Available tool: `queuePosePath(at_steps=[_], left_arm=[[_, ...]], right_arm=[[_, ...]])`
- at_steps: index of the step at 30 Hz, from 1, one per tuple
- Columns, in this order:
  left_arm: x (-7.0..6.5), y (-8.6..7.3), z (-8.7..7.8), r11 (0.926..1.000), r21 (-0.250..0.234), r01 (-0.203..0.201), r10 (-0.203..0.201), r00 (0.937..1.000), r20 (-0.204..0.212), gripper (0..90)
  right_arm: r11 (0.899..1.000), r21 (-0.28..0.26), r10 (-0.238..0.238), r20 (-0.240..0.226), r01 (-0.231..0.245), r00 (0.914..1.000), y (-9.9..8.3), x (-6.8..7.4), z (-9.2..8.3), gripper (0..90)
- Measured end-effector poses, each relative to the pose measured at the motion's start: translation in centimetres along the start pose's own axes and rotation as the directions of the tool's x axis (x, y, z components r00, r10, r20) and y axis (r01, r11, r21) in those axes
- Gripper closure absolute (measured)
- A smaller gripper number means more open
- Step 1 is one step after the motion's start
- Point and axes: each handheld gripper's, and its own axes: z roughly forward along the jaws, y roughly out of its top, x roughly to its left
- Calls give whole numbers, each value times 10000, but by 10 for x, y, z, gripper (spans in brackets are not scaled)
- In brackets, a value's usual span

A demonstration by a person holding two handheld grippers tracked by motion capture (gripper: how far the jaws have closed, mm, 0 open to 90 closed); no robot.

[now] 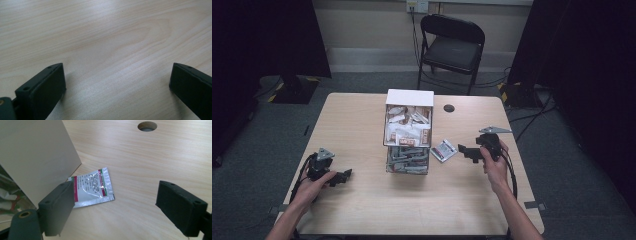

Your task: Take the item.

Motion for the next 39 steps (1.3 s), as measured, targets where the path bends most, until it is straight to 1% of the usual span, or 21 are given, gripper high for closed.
queuePosePath(at_steps=[3,4,5,7,8,9,13,14,16,17,18,19,24,27,28,30,32,33,37,38,39], left_arm=[[0,0,0,10000,2,-4,4,10000,0,0],[0,0,0,10000,2,-2,2,10000,2,0],[0,0,0,10000,1,0,0,10000,0,0],[0,0,0,10000,1,-2,2,10000,0,0],[0,0,0,10000,3,-4,4,10000,0,0],[0,0,0,10000,0,-1,1,10000,-2,0],[0,0,0,10000,-1,1,-1,10000,-1,0],[0,0,0,10000,1,-2,2,10000,-1,0],[0,0,0,10000,2,8,-8,10000,-8,0],[0,0,0,10000,-2,3,-3,10000,-8,0],[0,0,0,10000,0,4,-4,10000,-8,0],[0,0,0,10000,2,9,-9,10000,-7,0],[0,0,0,10000,2,6,-6,10000,-8,0],[0,0,0,10000,-4,5,-5,10000,-6,0],[0,0,0,10000,-4,5,-5,10000,-6,0],[0,0,0,10000,1,10,-10,10000,-8,0],[0,0,0,10000,4,8,-8,10000,-7,0],[0,0,0,10000,-3,8,-8,10000,-7,0],[0,0,0,10000,4,8,-8,10000,-9,0],[0,0,0,10000,-4,18,-18,10000,-7,0],[0,0,0,10000,-2,17,-17,10000,-7,0]], right_arm=[[10000,-84,-34,41,34,10000,-2,0,-7,145],[9999,-85,-66,136,68,9999,-4,0,-11,145],[9998,-113,-178,348,182,9992,-6,2,-18,146],[9997,-147,-177,371,182,9992,-6,2,-21,145],[9996,-203,-189,417,198,9989,-7,3,-25,146],[9991,-344,-248,421,263,9988,-8,5,-33,145],[9988,-456,-181,431,201,9989,-11,6,-42,147],[9987,-493,-99,414,119,9991,-15,6,-49,146],[9997,-241,9,502,3,9987,-19,6,-53,158],[9999,-76,74,299,-71,9995,-22,6,-56,162],[9999,-35,145,71,-144,9999,-24,5,-58,161],[9998,-52,216,28,-216,9998,-26,5,-61,161],[9991,-212,374,451,-365,9983,-39,2,-73,152],[9990,-105,434,679,-428,9967,-47,0,-78,147],[9990,-105,434,679,-428,9967,-47,0,-78,147],[9984,158,530,944,-547,9941,-56,-3,-81,147],[9980,251,547,982,-574,9937,-59,-5,-82,147],[9978,390,499,1082,-544,9929,-64,-8,-84,146],[9961,566,580,1638,-681,9848,-77,-17,-83,145],[9961,566,580,1638,-681,9848,-77,-17,-83,145],[9945,784,526,2014,-697,9781,-85,-23,-79,147]])
